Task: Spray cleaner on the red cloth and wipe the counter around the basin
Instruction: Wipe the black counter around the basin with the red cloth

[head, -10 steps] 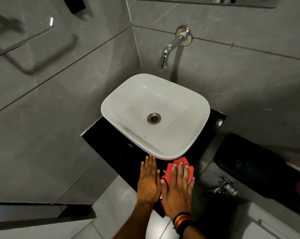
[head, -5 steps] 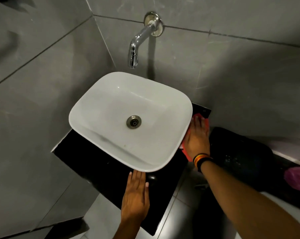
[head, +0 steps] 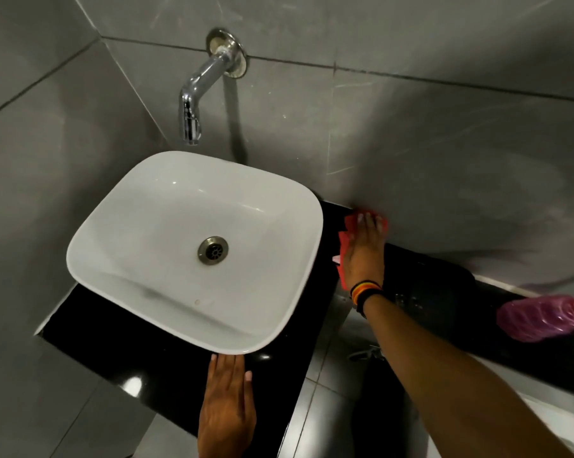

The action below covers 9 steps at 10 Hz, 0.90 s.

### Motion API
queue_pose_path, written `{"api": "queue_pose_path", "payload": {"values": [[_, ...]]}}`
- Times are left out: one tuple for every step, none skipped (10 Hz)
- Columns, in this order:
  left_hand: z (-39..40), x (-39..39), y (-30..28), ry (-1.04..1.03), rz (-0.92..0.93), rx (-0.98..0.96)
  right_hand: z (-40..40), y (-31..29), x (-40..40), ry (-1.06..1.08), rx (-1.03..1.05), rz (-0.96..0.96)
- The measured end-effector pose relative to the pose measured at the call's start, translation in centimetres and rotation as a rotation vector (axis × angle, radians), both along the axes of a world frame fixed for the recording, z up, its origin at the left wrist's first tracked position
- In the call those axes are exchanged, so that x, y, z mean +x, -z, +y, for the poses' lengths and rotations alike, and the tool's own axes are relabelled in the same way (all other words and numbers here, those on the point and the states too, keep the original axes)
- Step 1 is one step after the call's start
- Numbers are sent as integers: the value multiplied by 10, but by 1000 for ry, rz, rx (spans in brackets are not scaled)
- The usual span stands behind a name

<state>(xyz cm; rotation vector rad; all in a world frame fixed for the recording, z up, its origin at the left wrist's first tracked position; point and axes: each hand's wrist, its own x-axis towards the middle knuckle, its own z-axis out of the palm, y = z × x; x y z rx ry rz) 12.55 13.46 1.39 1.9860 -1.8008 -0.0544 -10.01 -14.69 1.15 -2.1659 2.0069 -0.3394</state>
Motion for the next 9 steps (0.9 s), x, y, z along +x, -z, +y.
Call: {"api": "queue_pose_path", "payload": {"values": [[-1,0,3,0,3,18,29,25,-29,241,-102,-204],[-4,4,3,17,24,25,48,53,-50,303,-72,-237],[-6,8,10,62,27,39,39,73,-61,295,62,-176],[-10,9,14,65,56,45,26,83,-66,287,203,-91],[-12,8,13,75,38,32,26,79,-65,300,241,-95],[-15,6,7,67,22,40,29,72,-70,252,286,-81],[-16,0,-5,79,21,46,38,60,-82,177,301,-96],[-18,-10,-19,145,-4,25,57,46,-99,75,226,-51],[-25,-46,-27,344,-147,-52,78,25,-118,76,123,-79]]}}
